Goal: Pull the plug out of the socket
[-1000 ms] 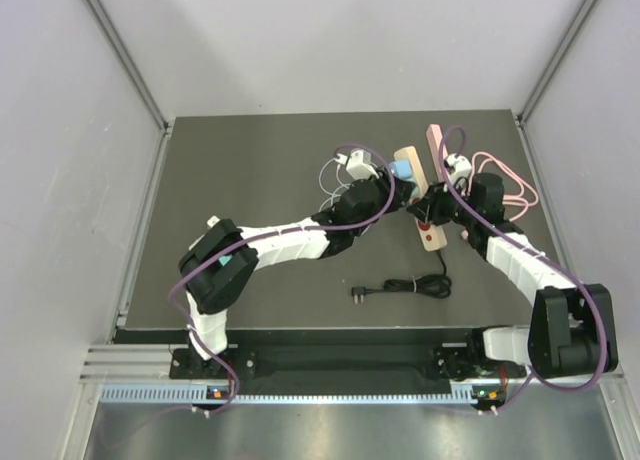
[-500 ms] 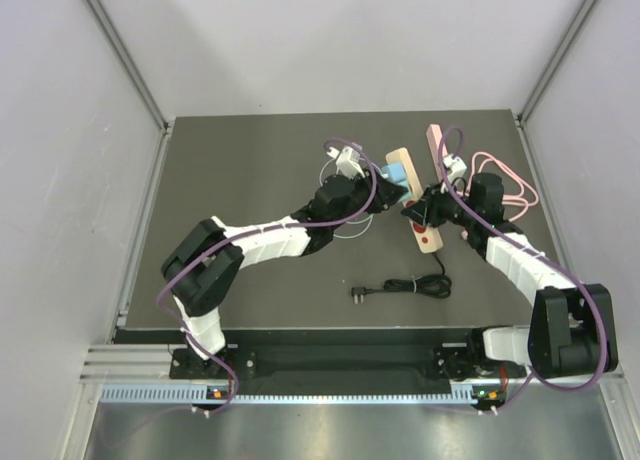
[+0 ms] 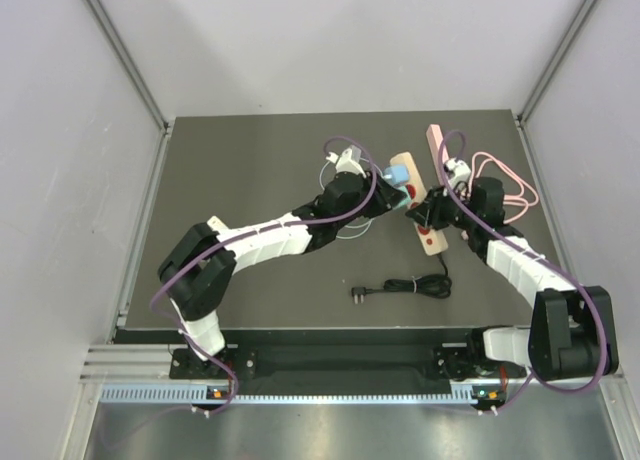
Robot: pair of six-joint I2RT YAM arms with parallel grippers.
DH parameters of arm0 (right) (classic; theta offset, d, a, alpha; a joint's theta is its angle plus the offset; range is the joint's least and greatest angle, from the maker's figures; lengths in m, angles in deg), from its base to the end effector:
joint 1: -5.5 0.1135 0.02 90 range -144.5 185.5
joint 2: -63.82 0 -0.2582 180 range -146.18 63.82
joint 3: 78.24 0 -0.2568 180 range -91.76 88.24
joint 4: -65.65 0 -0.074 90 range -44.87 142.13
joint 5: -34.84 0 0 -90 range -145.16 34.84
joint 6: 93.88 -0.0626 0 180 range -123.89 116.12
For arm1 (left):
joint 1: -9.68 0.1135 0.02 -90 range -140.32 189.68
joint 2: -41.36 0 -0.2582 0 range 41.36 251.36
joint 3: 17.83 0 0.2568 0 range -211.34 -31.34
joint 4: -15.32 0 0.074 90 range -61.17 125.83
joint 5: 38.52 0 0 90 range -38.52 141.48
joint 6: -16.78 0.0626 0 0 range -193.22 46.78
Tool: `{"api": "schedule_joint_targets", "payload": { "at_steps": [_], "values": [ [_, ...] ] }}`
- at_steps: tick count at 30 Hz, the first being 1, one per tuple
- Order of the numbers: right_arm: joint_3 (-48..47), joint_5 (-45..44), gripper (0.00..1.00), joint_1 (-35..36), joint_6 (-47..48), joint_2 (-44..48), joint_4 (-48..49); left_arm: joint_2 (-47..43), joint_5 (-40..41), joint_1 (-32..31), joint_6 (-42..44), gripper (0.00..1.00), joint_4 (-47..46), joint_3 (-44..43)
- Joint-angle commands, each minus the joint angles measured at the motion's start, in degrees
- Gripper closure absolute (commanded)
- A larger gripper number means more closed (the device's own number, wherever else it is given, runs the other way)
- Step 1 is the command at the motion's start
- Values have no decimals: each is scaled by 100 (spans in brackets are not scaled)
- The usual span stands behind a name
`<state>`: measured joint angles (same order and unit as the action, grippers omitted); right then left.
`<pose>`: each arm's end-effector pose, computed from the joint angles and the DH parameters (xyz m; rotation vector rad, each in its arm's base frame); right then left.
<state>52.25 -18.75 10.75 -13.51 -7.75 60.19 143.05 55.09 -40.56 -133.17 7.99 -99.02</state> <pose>0.2821 0.0632 0.2045 -0.3230 2.0185 0.8112 0.2881 -0.3401 0.2453 -0.2195 1.9925 -1.2671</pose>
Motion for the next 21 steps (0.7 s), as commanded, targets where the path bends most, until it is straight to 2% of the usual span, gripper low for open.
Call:
{"api": "schedule_joint_targets", "payload": {
  "at_steps": [1,6,11,13,14,17,21],
  "values": [
    [-180,-1776,100,-359,-119,152,636,-308,174,-74,-53,100,1300,-394],
    [-198,-1891,100,-359,-48,135,601,-290,262,-126,254,100,2004,-773],
    [-172,-1707,100,-359,-39,152,653,-694,210,-83,676,100,1716,-335],
    [-163,-1524,100,-359,-4,161,680,-956,-96,-30,975,100,1183,-98],
    [-146,-1461,100,-367,22,144,697,-1062,-655,75,1054,100,918,226],
    [-154,-1312,100,-385,40,126,724,-1449,-1570,374,1081,100,-146,867],
    [-137,-1153,100,-438,40,117,750,-1984,-2065,787,1028,100,-201,1265]
  ]
}}
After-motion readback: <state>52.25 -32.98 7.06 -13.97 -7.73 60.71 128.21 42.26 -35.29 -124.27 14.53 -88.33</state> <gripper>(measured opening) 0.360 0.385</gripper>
